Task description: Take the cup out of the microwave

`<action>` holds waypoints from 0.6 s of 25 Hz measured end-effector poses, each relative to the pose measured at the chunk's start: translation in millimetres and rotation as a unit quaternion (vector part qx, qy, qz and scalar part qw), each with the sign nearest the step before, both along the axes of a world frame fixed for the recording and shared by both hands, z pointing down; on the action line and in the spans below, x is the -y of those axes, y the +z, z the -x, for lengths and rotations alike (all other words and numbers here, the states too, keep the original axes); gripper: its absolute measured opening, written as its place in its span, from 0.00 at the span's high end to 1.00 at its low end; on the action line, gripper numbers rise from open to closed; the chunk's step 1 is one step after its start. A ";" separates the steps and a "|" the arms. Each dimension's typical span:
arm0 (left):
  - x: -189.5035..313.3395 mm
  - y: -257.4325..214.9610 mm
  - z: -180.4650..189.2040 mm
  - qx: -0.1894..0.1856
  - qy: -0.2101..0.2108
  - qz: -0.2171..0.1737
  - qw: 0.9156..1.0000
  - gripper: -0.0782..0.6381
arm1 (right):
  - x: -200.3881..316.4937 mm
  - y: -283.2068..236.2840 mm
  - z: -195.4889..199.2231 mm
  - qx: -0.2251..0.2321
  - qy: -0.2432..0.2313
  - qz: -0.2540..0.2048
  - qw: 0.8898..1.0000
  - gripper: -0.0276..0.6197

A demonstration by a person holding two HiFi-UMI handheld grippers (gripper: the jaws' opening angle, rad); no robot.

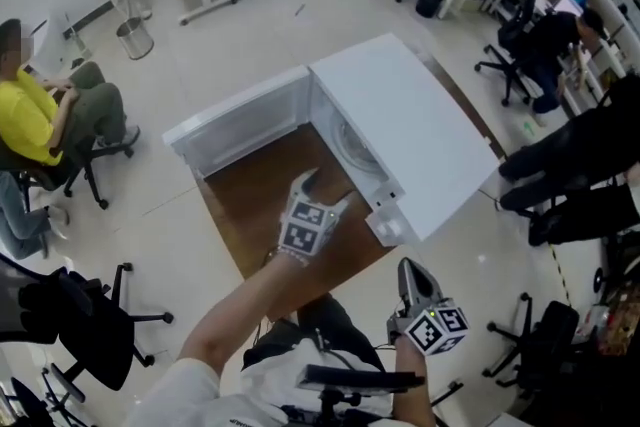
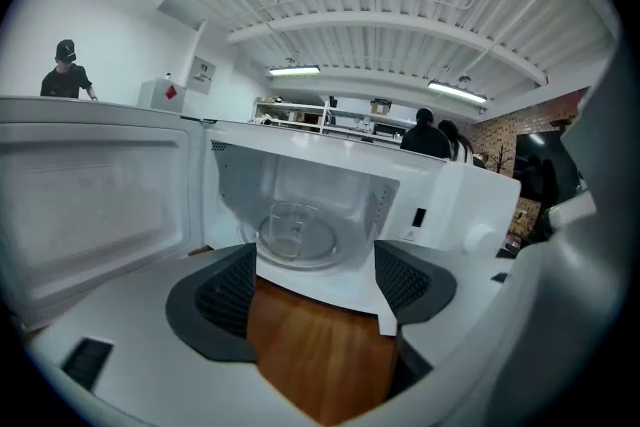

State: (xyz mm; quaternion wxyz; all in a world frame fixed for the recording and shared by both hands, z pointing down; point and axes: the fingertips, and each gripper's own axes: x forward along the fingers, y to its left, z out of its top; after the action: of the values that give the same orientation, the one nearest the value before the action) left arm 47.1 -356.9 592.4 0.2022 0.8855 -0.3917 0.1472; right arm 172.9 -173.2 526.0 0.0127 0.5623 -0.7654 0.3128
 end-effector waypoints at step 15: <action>114.8 57.7 -58.9 0.067 0.038 -0.029 0.997 0.34 | 15.8 31.3 -55.0 0.007 0.065 0.034 0.997 0.96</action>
State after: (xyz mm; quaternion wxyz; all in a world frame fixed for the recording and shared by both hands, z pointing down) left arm 106.0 -471.7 650.1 0.1436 0.8935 -0.3742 0.2027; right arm 227.9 -189.0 557.3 0.0060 0.6082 -0.7160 0.3425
